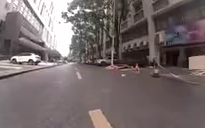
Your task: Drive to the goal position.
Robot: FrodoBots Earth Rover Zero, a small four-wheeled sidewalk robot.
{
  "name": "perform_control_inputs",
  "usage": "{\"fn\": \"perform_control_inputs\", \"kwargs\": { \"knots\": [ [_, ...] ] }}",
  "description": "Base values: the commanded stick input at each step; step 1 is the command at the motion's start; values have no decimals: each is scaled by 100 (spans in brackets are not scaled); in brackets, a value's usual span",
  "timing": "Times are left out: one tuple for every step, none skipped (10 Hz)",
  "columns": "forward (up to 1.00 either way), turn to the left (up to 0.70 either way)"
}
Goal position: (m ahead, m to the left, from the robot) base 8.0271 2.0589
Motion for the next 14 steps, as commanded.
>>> {"fn": "perform_control_inputs", "kwargs": {
  "knots": [
    [70, -14],
    [70, -14],
    [70, -14],
    [70, -14],
    [70, -13],
    [70, -11],
    [70, -8],
    [70, -2],
    [70, 0],
    [70, 0],
    [70, 0],
    [70, 0],
    [70, 0],
    [70, 0]
  ]
}}
